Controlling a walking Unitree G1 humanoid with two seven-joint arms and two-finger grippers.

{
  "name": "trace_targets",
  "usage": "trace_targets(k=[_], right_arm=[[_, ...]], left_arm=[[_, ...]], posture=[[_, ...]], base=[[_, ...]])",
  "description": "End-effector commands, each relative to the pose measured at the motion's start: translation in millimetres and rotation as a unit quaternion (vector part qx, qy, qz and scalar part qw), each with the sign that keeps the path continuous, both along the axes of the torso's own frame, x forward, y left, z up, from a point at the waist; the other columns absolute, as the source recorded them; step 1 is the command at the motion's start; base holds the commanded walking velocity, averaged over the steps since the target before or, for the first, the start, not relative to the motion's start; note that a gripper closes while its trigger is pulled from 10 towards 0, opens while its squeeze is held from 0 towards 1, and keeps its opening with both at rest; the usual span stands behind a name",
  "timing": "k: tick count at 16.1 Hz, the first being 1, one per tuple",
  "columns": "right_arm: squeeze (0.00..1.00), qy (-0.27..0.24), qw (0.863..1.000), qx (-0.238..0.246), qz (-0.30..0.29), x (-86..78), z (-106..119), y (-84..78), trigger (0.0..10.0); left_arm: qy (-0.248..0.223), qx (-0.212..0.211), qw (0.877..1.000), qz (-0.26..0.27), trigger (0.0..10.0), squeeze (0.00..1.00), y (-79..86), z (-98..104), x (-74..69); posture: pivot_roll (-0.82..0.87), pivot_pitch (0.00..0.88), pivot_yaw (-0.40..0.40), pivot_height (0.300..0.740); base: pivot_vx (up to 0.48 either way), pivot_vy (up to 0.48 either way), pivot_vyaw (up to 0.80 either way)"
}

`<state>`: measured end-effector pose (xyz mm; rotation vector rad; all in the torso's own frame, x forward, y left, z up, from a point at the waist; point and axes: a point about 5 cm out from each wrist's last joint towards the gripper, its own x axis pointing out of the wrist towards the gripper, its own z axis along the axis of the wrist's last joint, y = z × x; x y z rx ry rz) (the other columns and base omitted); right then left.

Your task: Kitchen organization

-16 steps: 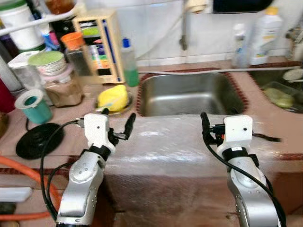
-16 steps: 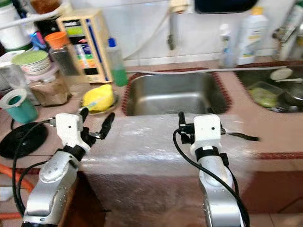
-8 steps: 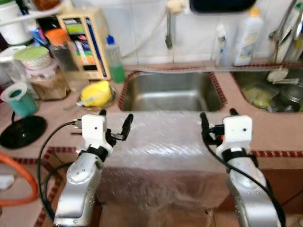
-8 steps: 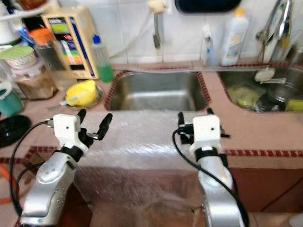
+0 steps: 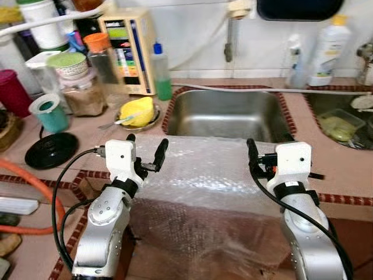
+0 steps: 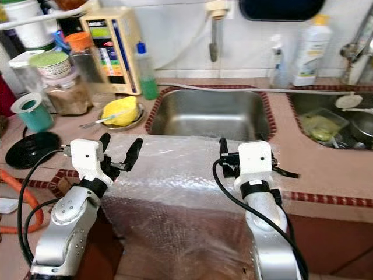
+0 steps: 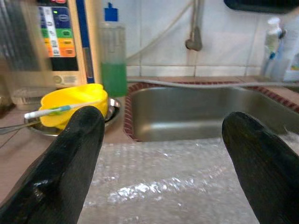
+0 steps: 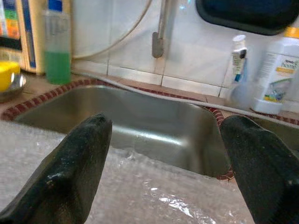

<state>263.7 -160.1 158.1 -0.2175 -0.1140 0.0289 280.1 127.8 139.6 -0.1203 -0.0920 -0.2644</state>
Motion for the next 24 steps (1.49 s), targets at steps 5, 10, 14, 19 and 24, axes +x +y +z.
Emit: trace_targets(k=[5, 10, 14, 19, 24], right_arm=[[0.00, -0.018, 1.000, -0.017, 0.008, 8.8, 19, -9.8, 10.0], [0.00, -0.010, 0.999, -0.025, 0.026, 11.1, 19, 3.7, 10.0], [0.00, -0.003, 0.999, -0.027, 0.035, 14.1, 13, 8.4, 10.0], [0.00, -0.018, 1.000, 0.001, 0.021, 16.2, 16, 11.7, 10.0], [0.00, -0.022, 1.000, 0.009, 0.013, 15.2, 15, 13.1, 10.0]], left_arm=[[-0.002, -0.017, 1.000, 0.021, 10.0, 0.00, -6.8, -2, 2.5], [-0.018, -0.012, 1.000, 0.015, 10.0, 0.00, -11.1, 2, 13.1], [-0.023, -0.014, 0.999, 0.021, 10.0, 0.00, -10.7, 8, 21.3], [-0.017, -0.008, 1.000, -0.005, 10.0, 0.00, -11.6, 2, 11.4], [-0.031, 0.001, 0.999, -0.032, 10.0, 0.00, -13.8, 8, 10.4]], posture=[[-0.08, 0.000, 0.012, 0.740], [-0.08, 0.000, -0.050, 0.740], [-0.07, 0.000, -0.015, 0.740], [-0.05, 0.000, 0.046, 0.740], [-0.05, 0.000, 0.069, 0.740]], base=[[0.000, 0.000, 0.00], [0.000, 0.000, 0.00], [0.000, 0.000, 0.00], [0.000, 0.000, 0.00], [0.075, 0.000, 0.00]])
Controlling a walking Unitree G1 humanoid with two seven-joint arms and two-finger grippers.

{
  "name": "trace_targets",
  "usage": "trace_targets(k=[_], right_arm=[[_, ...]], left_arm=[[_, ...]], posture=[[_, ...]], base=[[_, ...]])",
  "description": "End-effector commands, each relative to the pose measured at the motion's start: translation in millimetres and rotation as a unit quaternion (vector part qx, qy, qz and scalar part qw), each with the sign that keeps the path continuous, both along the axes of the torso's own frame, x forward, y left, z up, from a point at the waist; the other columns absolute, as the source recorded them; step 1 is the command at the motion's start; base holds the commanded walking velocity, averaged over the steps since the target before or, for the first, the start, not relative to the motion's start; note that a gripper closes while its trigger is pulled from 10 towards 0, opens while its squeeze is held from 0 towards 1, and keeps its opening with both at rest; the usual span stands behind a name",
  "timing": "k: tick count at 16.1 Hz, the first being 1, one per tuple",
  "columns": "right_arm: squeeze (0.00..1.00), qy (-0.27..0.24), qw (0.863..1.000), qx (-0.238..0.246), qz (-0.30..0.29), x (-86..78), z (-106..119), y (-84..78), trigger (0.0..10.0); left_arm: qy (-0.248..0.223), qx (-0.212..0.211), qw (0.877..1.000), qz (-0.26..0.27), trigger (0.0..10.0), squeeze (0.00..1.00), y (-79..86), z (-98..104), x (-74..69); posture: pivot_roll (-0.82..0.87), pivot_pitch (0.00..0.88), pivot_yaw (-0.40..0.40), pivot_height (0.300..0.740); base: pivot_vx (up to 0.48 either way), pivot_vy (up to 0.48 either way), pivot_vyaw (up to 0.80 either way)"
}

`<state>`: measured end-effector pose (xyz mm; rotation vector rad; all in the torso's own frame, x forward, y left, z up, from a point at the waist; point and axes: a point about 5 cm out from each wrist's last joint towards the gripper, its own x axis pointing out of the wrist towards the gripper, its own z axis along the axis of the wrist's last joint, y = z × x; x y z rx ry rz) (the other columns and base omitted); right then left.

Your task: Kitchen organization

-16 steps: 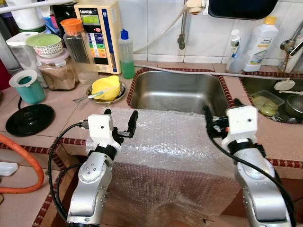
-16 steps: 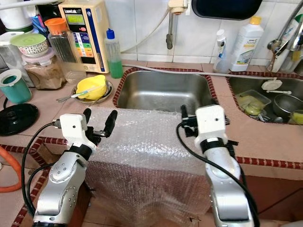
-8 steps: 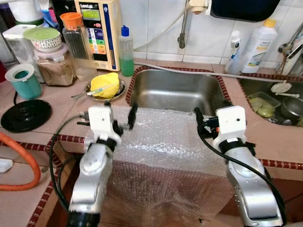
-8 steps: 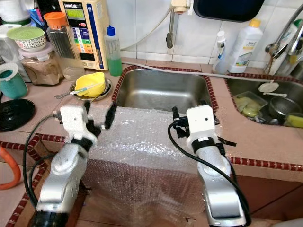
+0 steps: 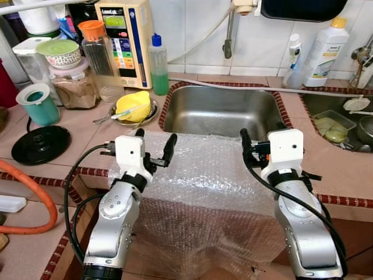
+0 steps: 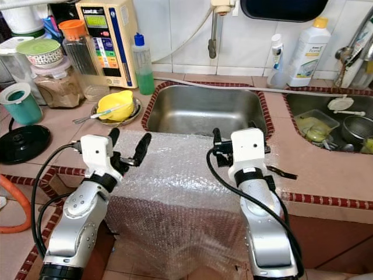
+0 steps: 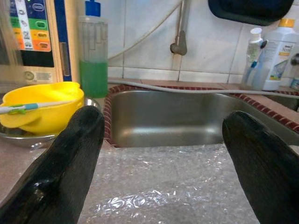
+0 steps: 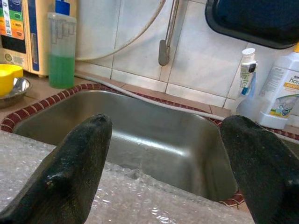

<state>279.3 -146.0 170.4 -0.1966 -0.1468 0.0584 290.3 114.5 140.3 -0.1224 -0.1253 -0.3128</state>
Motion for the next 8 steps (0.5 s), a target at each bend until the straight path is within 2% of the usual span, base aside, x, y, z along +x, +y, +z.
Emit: trace_targets(k=[1, 8], right_arm=[[0.00, -0.008, 1.000, -0.001, -0.004, -0.4, 3.0, -0.4, 10.0], [0.00, -0.013, 1.000, 0.004, -0.009, 0.6, 3.1, 0.3, 10.0]], left_arm=[[-0.012, 0.003, 1.000, -0.008, 10.0, 0.00, -0.2, 7.3, 0.3], [-0.015, 0.008, 1.000, -0.016, 10.0, 0.00, 0.8, 9.1, -1.6]], posture=[[-0.05, 0.000, 0.069, 0.740], [-0.04, 0.000, 0.079, 0.740]], base=[[0.375, 0.000, 0.00], [0.402, 0.000, 0.00]])
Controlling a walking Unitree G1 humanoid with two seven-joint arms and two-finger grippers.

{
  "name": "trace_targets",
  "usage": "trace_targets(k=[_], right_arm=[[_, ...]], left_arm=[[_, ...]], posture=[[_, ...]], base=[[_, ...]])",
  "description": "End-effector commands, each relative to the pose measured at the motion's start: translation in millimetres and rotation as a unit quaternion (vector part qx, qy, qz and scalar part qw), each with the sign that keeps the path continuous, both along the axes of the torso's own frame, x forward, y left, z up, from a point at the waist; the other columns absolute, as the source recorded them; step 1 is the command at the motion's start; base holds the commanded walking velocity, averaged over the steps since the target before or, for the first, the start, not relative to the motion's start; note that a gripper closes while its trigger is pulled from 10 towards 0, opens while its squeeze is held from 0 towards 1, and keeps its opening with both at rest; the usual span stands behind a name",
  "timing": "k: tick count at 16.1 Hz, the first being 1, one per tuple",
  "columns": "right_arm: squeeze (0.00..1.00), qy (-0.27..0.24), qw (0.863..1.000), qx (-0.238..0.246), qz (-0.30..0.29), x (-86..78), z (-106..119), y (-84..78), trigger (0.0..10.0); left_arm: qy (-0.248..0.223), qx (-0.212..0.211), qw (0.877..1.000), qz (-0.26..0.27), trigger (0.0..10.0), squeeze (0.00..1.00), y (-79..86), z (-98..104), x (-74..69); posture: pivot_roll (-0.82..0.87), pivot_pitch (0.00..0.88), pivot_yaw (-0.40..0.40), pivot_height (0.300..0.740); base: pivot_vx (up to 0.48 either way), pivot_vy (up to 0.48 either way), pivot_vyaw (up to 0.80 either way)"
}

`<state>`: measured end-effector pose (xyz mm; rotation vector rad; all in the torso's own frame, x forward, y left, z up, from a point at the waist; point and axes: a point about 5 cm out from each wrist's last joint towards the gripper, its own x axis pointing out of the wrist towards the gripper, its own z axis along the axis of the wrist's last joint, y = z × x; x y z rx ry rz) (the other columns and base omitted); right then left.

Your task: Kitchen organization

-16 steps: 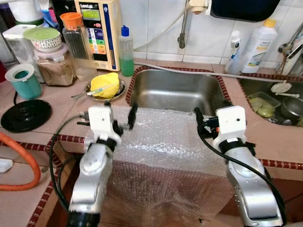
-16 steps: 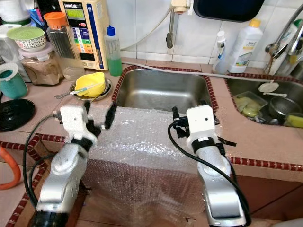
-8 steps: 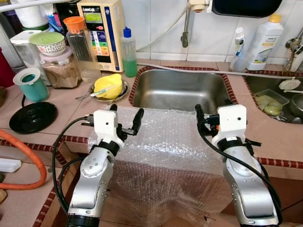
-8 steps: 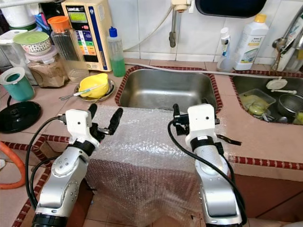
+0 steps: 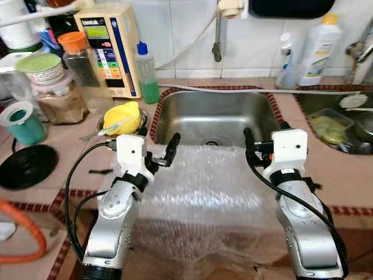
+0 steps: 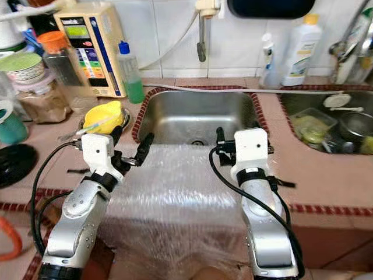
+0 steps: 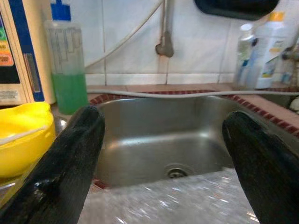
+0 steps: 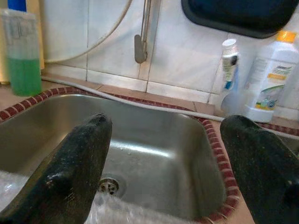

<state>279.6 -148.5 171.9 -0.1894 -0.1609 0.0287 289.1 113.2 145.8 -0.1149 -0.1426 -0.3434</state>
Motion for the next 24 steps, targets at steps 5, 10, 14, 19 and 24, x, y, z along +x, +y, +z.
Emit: trace_targets(k=[5, 10, 14, 19, 24], right_arm=[[0.00, 0.001, 1.000, -0.001, -0.006, -2.6, -2, -1.7, 10.0], [0.00, 0.009, 1.000, 0.004, -0.013, -4.7, -8, -3.7, 10.0], [0.00, 0.013, 1.000, 0.004, -0.009, -6.6, -10, -2.7, 10.0], [0.00, 0.012, 1.000, 0.011, 0.002, -3.8, -6, -1.6, 10.0], [0.00, 0.003, 1.000, 0.007, 0.015, 1.7, 0, 4.4, 10.0]], left_arm=[[-0.001, 0.009, 1.000, 0.003, 10.0, 0.00, 3.9, 2, -2.8], [0.018, 0.012, 1.000, 0.009, 10.0, 0.00, 10.1, -3, -9.8], [0.016, 0.031, 0.999, 0.016, 10.0, 0.00, 13.0, -5, -13.8], [0.031, 0.062, 0.994, 0.082, 10.0, 0.00, 30.2, -12, -15.6], [0.020, 0.060, 0.995, 0.073, 10.0, 0.00, 21.9, -7, -12.9]], posture=[[-0.04, 0.000, 0.082, 0.740], [-0.03, 0.000, 0.096, 0.740], [-0.03, 0.000, 0.092, 0.740], [-0.02, 0.000, 0.082, 0.740], [-0.01, 0.000, 0.078, 0.740]], base=[[0.375, 0.000, 0.00], [0.059, 0.000, 0.00], [0.000, 0.000, 0.00], [0.000, 0.000, 0.00], [0.000, 0.000, 0.00]])
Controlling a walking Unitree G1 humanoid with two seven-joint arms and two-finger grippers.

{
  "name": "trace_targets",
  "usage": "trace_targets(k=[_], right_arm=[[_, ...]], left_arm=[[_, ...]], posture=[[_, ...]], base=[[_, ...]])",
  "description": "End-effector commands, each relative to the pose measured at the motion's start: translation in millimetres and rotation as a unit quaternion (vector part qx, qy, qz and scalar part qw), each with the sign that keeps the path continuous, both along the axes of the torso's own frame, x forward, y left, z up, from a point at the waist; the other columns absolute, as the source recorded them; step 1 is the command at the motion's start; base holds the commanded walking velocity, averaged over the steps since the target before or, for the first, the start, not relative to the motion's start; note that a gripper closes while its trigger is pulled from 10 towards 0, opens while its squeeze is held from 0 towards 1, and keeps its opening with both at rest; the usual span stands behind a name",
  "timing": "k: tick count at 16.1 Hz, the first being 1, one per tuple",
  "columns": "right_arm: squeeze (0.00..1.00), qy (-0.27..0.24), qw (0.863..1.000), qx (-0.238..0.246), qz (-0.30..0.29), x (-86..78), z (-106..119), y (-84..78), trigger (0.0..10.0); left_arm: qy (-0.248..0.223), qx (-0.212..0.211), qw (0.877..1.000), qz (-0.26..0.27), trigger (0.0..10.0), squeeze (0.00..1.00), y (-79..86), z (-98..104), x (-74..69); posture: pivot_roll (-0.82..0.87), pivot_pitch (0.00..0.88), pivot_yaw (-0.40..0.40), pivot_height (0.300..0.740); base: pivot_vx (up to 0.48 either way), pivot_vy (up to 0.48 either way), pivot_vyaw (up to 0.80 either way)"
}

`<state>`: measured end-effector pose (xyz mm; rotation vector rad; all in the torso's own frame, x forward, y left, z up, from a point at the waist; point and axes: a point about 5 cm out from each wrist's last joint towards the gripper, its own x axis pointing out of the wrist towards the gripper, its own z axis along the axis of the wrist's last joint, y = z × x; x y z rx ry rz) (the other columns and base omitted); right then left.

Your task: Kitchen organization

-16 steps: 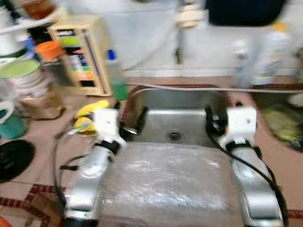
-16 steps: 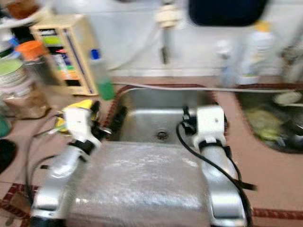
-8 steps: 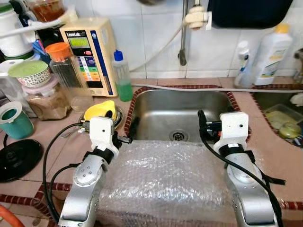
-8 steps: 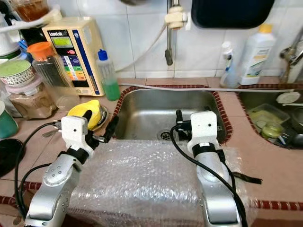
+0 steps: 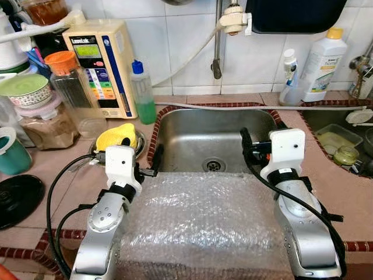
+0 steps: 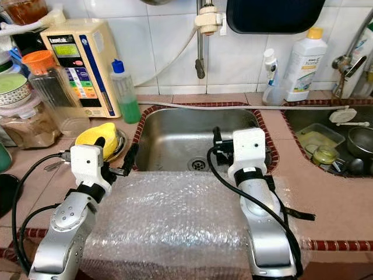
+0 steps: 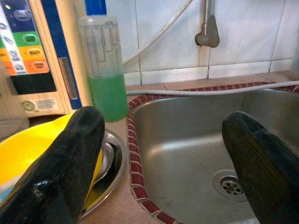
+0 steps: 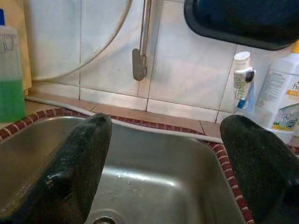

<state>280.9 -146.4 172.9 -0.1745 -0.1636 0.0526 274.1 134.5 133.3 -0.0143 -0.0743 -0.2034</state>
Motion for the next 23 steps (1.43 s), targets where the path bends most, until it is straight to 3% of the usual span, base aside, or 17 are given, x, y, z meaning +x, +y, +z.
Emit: trace_targets(k=[1, 8, 17, 23], right_arm=[[0.00, 0.005, 1.000, 0.002, 0.002, 0.0, -1.9, 2.2, 10.0], [0.00, 0.007, 1.000, 0.004, -0.003, -2.3, -2.9, 3.0, 10.0], [0.00, 0.011, 1.000, 0.008, -0.012, -5.5, -6.5, 3.5, 10.0], [0.00, 0.011, 1.000, 0.011, -0.007, -7.5, -7.1, 4.6, 10.0]], left_arm=[[-0.007, 0.006, 1.000, 0.001, 10.0, 0.00, 0.7, 5.1, 2.1], [-0.002, 0.002, 1.000, -0.012, 10.0, 0.00, -0.4, 6.3, 5.1], [0.004, 0.007, 1.000, -0.014, 10.0, 0.00, 1.0, 6.8, 6.3], [0.005, 0.012, 1.000, -0.019, 10.0, 0.00, 0.3, 6.4, 6.5]], posture=[[-0.01, 0.000, 0.081, 0.740], [-0.02, 0.000, 0.103, 0.740], [-0.02, 0.000, 0.121, 0.740], [-0.02, 0.000, 0.129, 0.740]], base=[[0.000, 0.000, 0.00], [0.000, -0.109, 0.00], [0.000, -0.352, 0.00], [0.000, 0.000, 0.00]])
